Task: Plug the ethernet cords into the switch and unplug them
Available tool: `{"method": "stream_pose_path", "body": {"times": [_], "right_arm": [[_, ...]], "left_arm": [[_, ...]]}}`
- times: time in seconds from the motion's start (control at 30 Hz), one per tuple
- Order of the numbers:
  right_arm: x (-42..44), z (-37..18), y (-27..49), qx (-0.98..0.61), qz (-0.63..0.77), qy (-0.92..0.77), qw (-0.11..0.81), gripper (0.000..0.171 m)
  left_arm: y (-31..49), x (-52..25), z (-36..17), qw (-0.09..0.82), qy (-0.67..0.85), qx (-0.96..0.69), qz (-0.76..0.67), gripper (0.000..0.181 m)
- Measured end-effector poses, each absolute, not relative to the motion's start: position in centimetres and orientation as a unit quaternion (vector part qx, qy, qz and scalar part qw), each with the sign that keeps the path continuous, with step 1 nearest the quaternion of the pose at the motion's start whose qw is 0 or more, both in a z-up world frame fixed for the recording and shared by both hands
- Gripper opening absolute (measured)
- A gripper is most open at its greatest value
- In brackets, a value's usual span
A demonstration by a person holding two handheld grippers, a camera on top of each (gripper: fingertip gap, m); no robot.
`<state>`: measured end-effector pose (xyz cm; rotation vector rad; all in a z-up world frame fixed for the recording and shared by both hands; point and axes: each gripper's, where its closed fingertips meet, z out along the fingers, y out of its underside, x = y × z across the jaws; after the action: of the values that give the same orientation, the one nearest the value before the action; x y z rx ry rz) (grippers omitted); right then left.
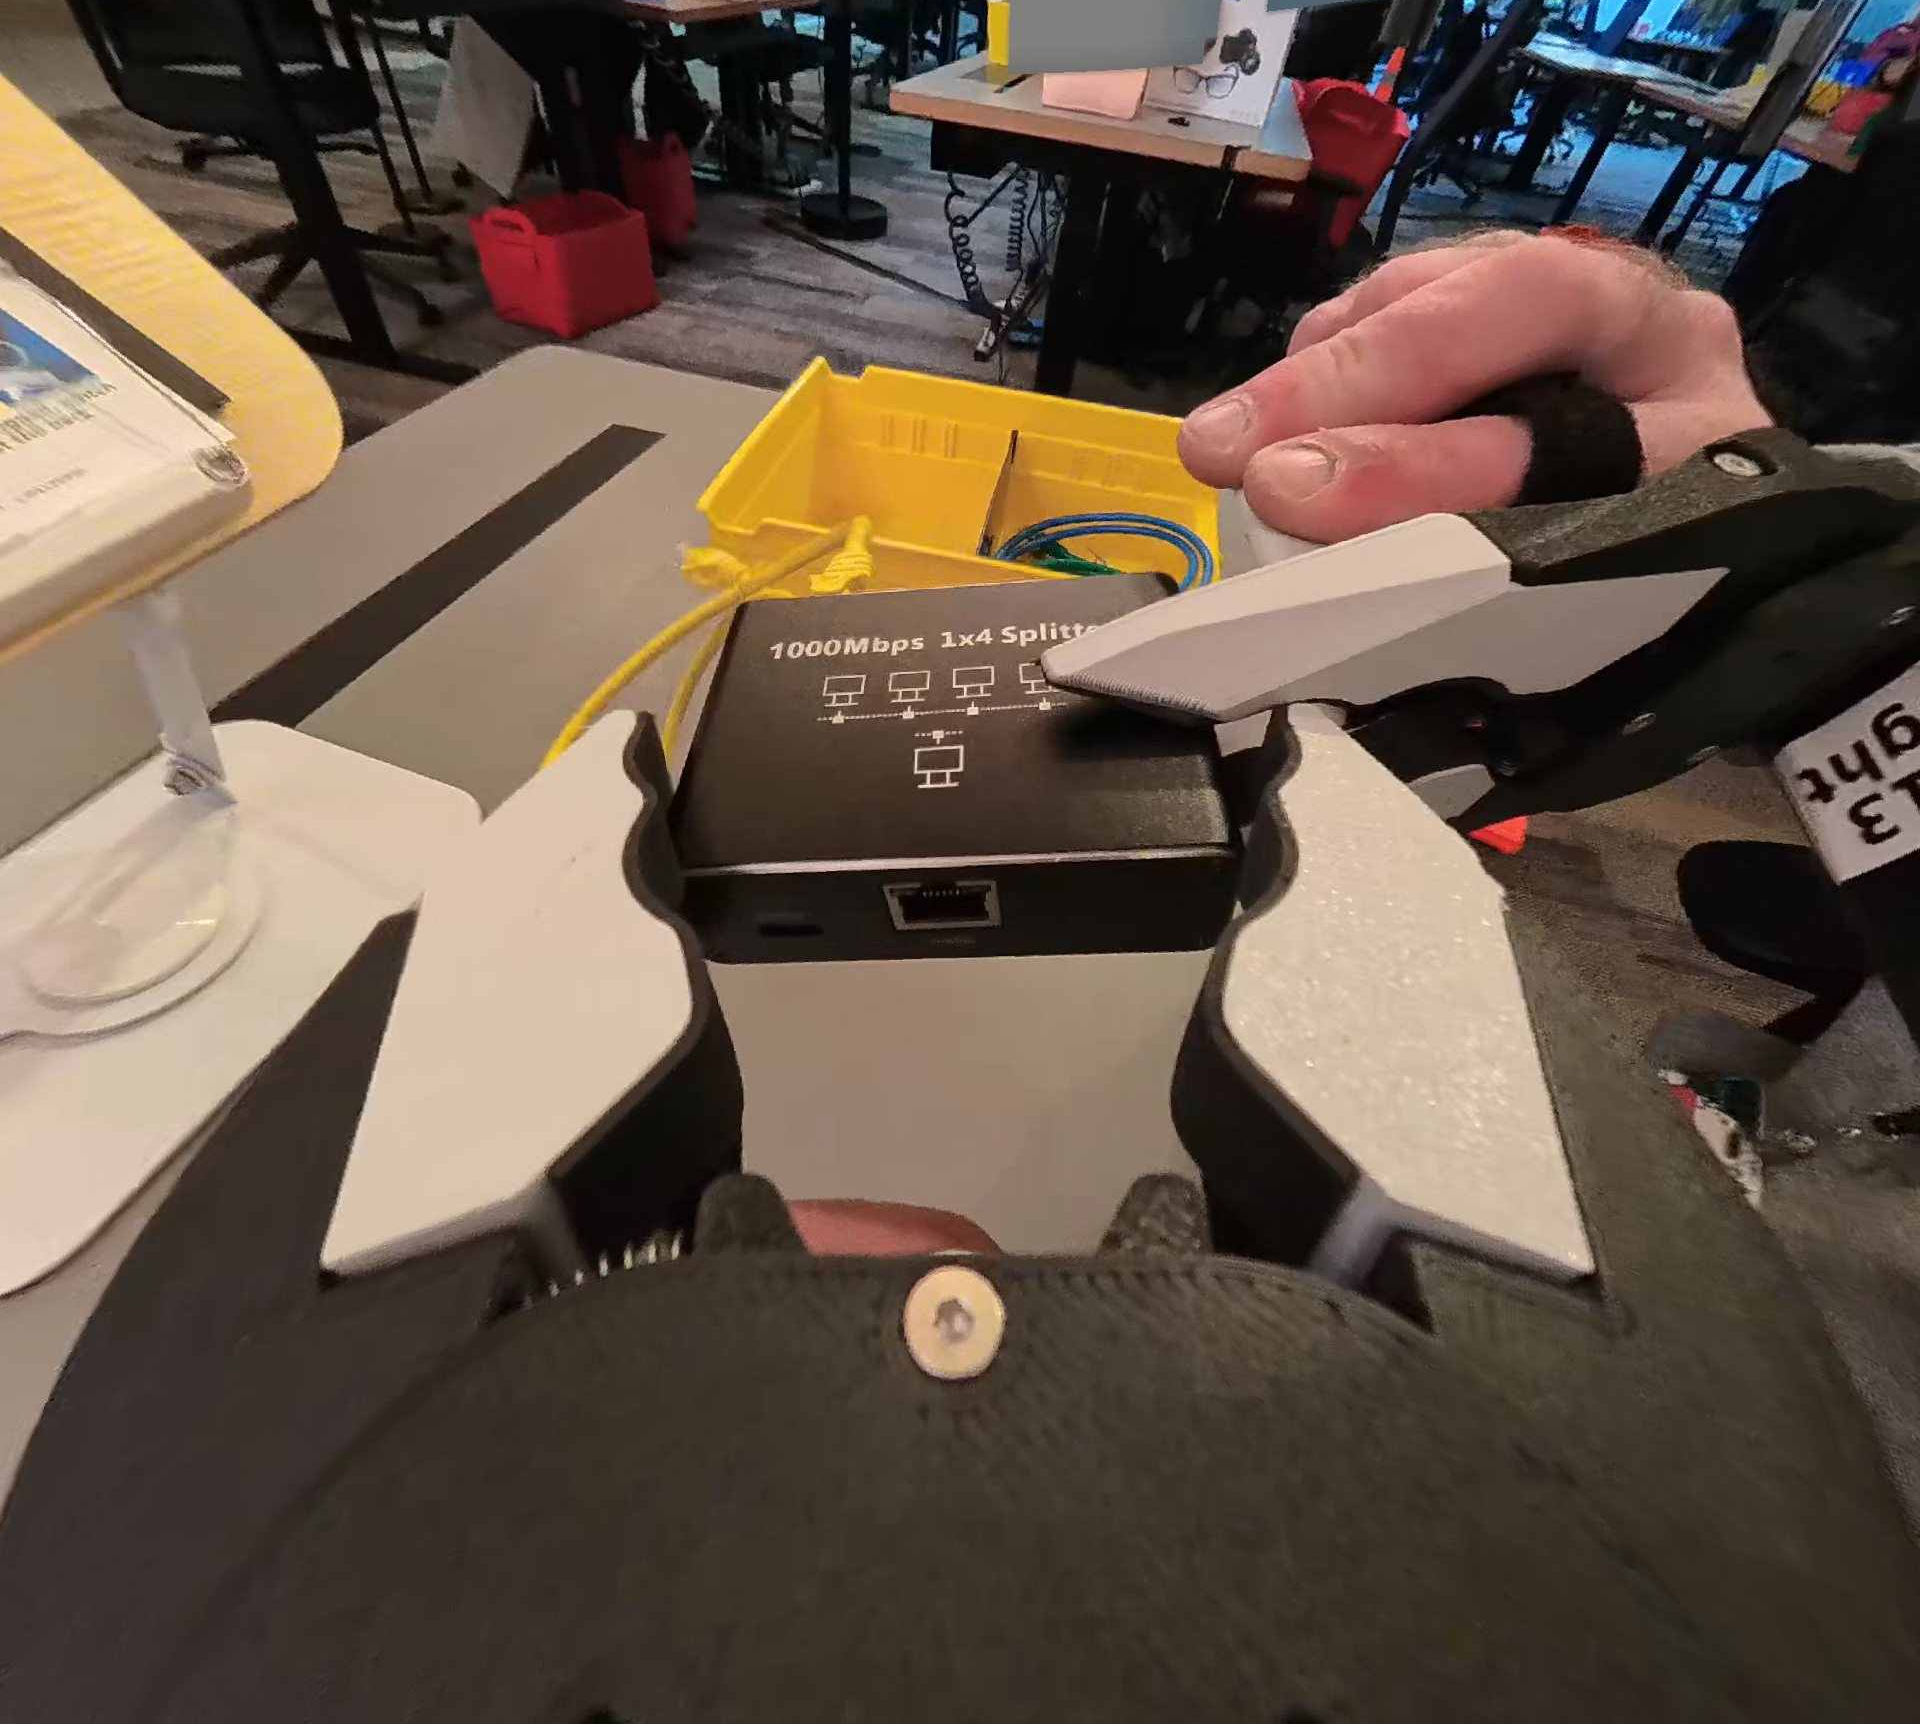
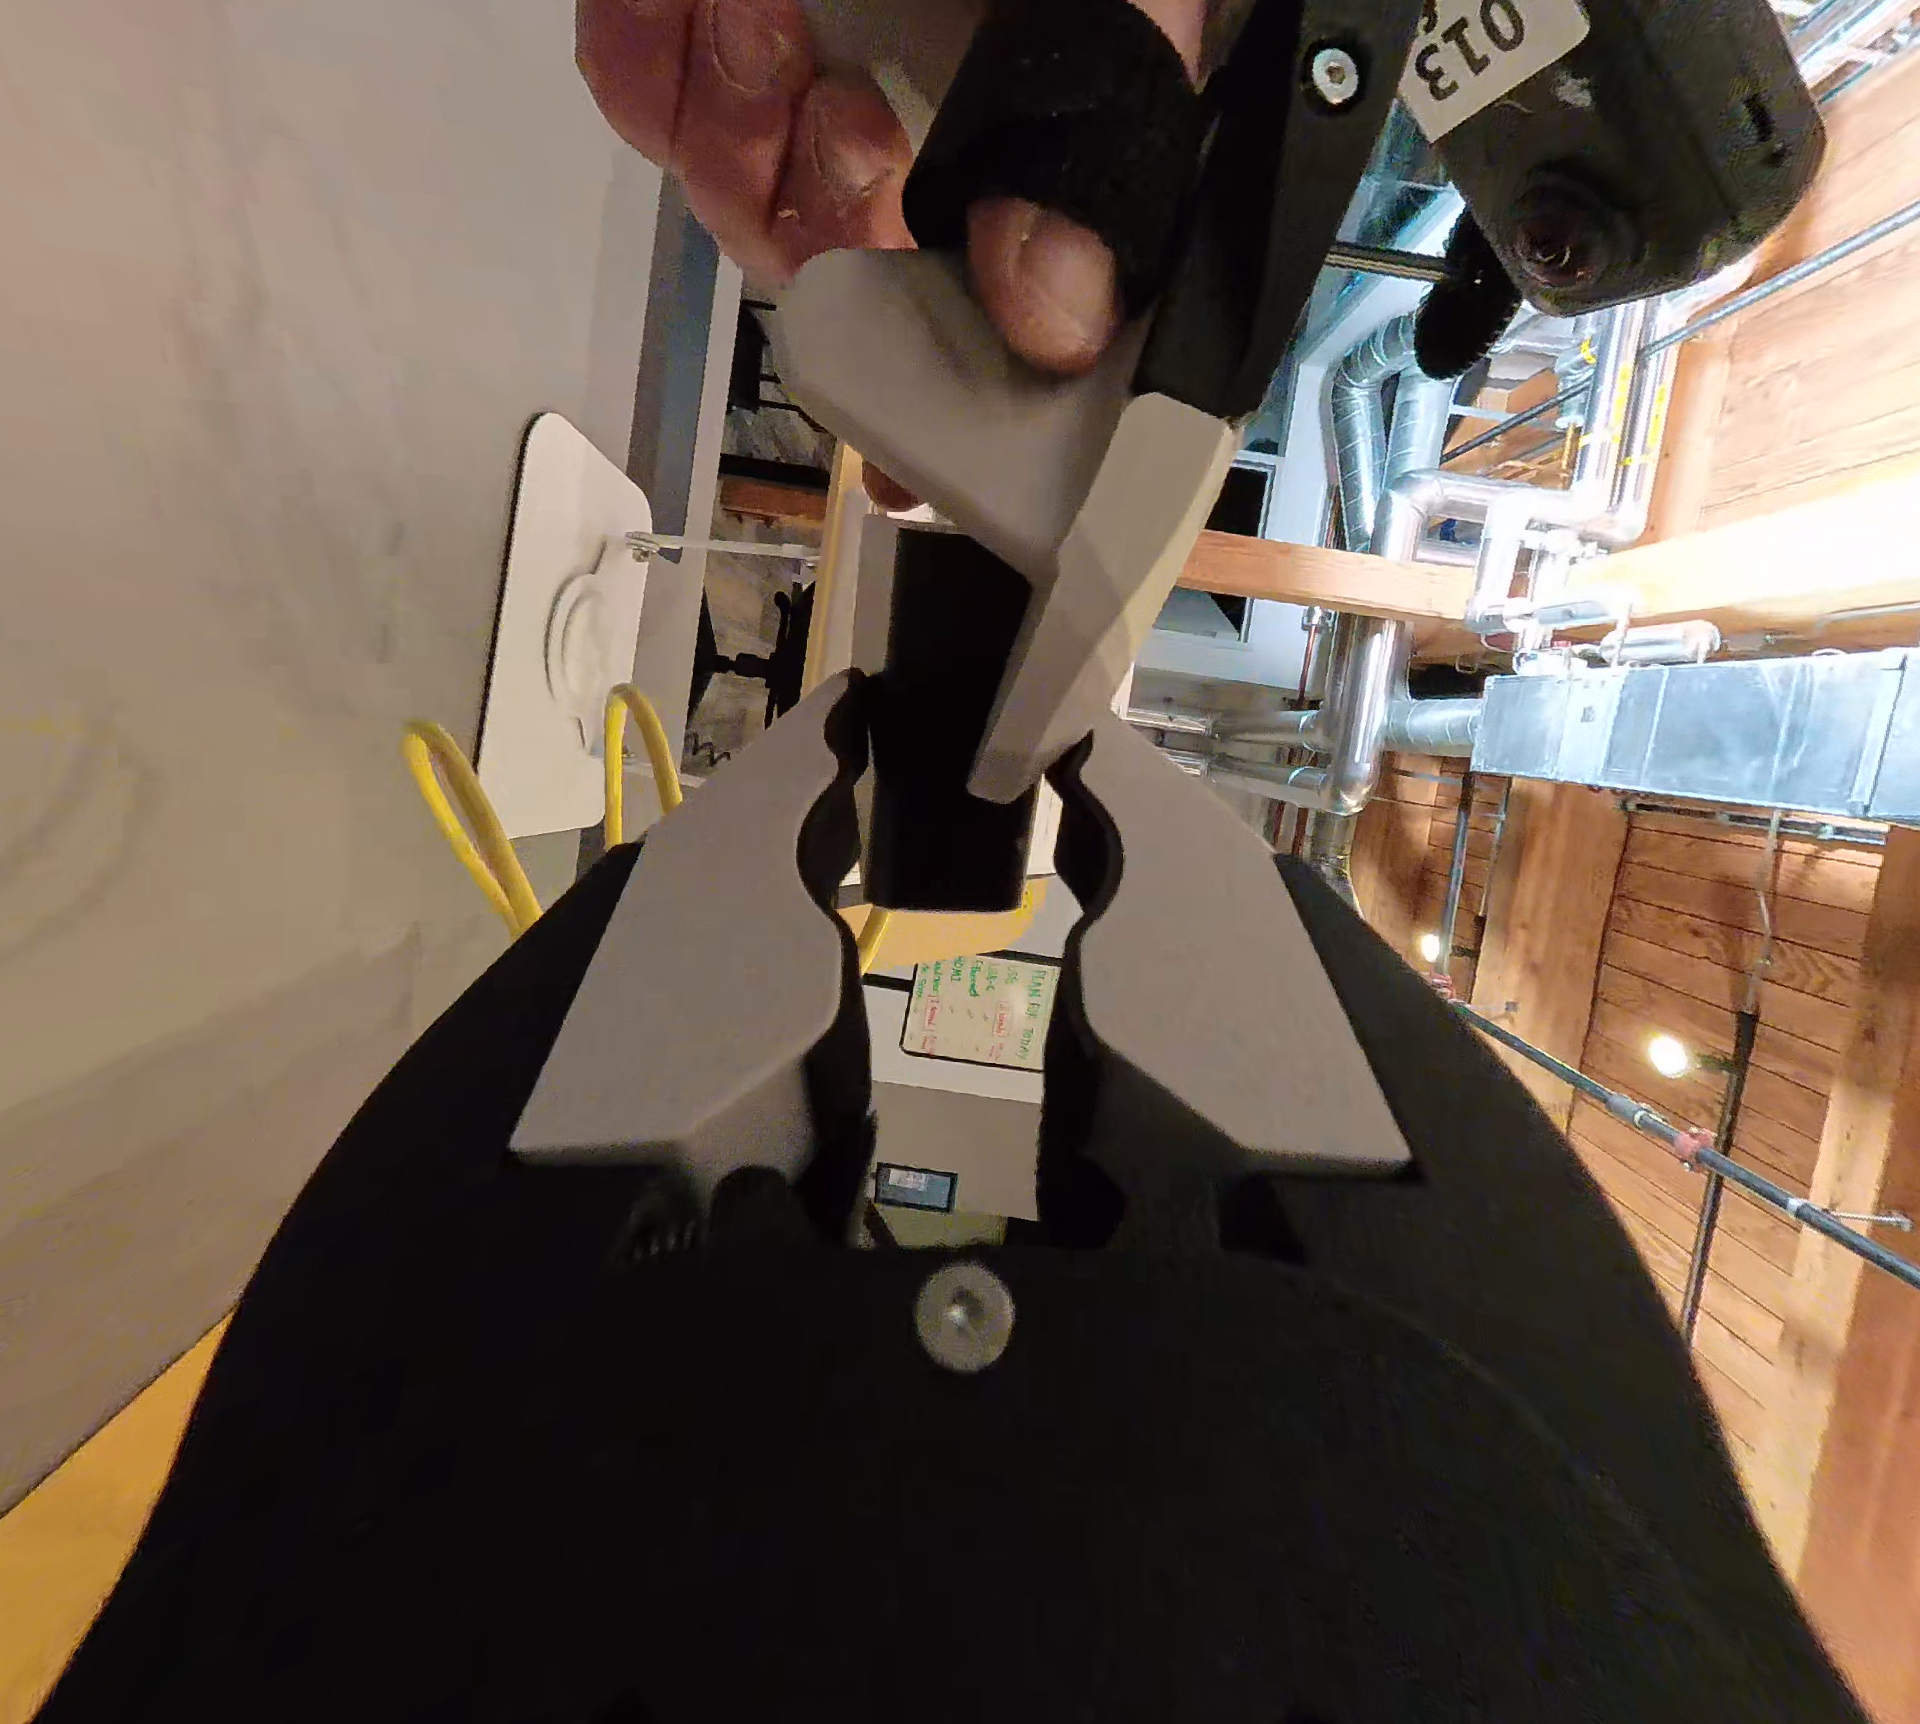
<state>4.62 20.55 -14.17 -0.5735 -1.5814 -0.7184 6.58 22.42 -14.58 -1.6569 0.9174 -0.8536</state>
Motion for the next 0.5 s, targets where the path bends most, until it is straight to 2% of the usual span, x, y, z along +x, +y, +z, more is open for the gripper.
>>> {"method": "stream_pose_path", "body": {"times": [0.17,0.2,0.23,0.27,0.5], "right_arm": [[4.5,-15.4,20.7,-0.254,-0.300,-0.684,0.614,0.033],[5.0,-15.7,21.8,-0.272,-0.305,-0.677,0.613,0.040],[5.1,-15.7,22.0,-0.269,-0.306,-0.674,0.617,0.027],[5.1,-15.1,21.9,-0.252,-0.301,-0.661,0.639,0.000],[6.0,-19.1,24.4,-0.366,-0.231,-0.687,0.583,0.000]], "left_arm": [[22.7,6.5,-15.7,0.503,0.371,-0.687,-0.370,0.103],[21.8,6.6,-15.0,0.511,0.386,-0.657,-0.399,0.035],[23.5,5.4,-14.2,0.541,0.313,-0.670,-0.400,0.000],[23.5,5.1,-13.8,0.539,0.300,-0.657,-0.433,0.000],[24.9,4.1,-19.2,0.500,0.365,-0.716,-0.323,0.009]]}}
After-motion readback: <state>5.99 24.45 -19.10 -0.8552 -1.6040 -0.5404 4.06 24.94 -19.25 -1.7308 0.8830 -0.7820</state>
